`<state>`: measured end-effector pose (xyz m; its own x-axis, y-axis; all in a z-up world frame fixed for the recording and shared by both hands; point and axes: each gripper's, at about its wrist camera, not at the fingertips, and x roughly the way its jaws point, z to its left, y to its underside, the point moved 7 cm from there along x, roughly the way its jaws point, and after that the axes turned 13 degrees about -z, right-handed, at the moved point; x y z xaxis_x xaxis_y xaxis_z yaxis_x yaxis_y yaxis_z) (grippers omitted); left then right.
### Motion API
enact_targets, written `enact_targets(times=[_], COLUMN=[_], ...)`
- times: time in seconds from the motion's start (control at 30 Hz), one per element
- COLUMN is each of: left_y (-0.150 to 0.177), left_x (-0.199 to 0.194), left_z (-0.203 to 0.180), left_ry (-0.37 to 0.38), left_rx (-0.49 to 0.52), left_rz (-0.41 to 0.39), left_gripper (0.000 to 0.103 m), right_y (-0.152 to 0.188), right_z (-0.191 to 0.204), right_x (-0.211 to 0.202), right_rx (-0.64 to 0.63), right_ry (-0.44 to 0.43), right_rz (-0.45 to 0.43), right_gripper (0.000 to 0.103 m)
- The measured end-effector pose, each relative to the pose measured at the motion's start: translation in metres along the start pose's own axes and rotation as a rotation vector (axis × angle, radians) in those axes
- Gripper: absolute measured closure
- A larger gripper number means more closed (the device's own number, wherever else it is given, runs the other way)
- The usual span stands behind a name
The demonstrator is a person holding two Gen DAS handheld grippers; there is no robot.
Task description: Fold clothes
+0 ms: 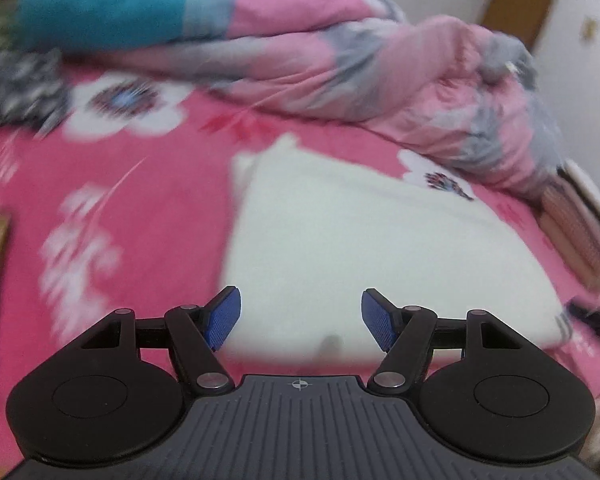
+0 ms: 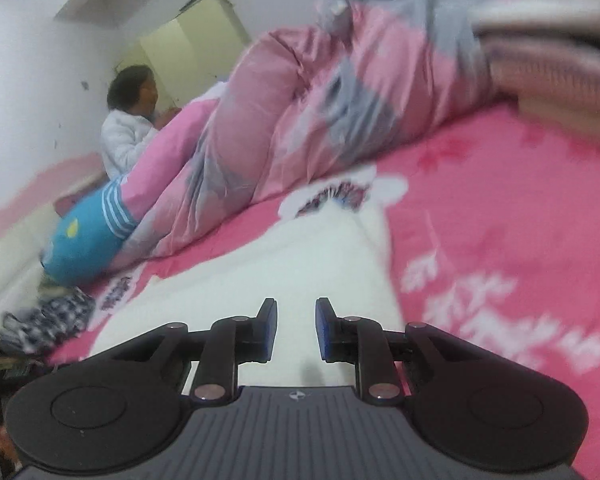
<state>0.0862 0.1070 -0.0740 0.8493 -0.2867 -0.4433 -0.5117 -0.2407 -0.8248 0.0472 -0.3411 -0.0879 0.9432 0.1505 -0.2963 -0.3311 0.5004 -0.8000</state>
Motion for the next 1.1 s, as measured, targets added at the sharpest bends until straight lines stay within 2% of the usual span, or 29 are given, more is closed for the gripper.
enact_targets(times=[0.03,0.1,0.17,0.2,0.37,0.47,0.57,0.63,0.7,0.73,0.77,0.87,1.0,1.07,1.1], left_y=[0.005,0.015,0.024,0.027,0.023,0.007,-0.004,0.004,0.024,0.031,0.032,0.025,0.014,0.014,0.02], left_x=[-0.01,-0.025,-0.037,-0.041,-0.039,-0.029,-0.016,0.002,0.028,0.034,0.033,0.023,0.003,0.001,0.008], left_z=[0.011,0.027,0.038,0.038,0.027,0.008,-0.021,-0.031,-0.022,-0.017,-0.017,-0.023,-0.038,-0.055,-0.06], left_ry=[-0.02,-0.053,-0.081,-0.088,-0.117,-0.064,-0.016,-0.005,-0.056,-0.07,-0.068,-0.07,-0.055,-0.009,-0.005], left_rx=[-0.043,-0.094,-0.124,-0.115,-0.078,-0.068,0.055,0.134,0.175,0.194,0.223,0.25,0.276,0.302,0.328], left_rz=[-0.004,0.002,0.012,0.008,-0.046,-0.119,-0.219,-0.201,-0.126,-0.127,-0.157,-0.144,-0.182,-0.191,-0.17], left_gripper=[0.036,0.036,0.036,0.036,0.038,0.042,0.045,0.045,0.046,0.046,0.046,0.047,0.041,0.04,0.038], right_y=[0.012,0.02,0.016,0.012,-0.001,-0.005,-0.003,0.005,0.027,0.038,0.038,0.031,0.02,0.034,0.041], right_z=[-0.017,-0.046,-0.054,-0.051,-0.021,-0.006,0.007,0.014,0.009,0.005,0.006,0.011,0.049,0.056,0.059], right_x=[0.009,0.009,0.001,-0.006,-0.024,-0.024,-0.026,-0.025,-0.012,-0.008,-0.009,-0.012,-0.022,-0.013,-0.008], right_rx=[0.021,0.199,0.309,0.296,0.18,0.124,0.045,-0.057,-0.229,-0.281,-0.287,-0.285,-0.379,-0.419,-0.438], right_ry=[0.034,-0.019,-0.036,-0.045,-0.101,-0.122,-0.136,-0.118,-0.014,-0.013,-0.012,0.005,-0.018,-0.03,-0.036], right_rz=[0.019,-0.011,-0.021,-0.039,-0.085,-0.104,-0.125,-0.128,-0.062,-0.061,-0.061,-0.047,-0.084,-0.068,-0.058], right_gripper=[0.092,0.103,0.1,0.098,0.097,0.097,0.097,0.097,0.101,0.101,0.101,0.1,0.097,0.097,0.096])
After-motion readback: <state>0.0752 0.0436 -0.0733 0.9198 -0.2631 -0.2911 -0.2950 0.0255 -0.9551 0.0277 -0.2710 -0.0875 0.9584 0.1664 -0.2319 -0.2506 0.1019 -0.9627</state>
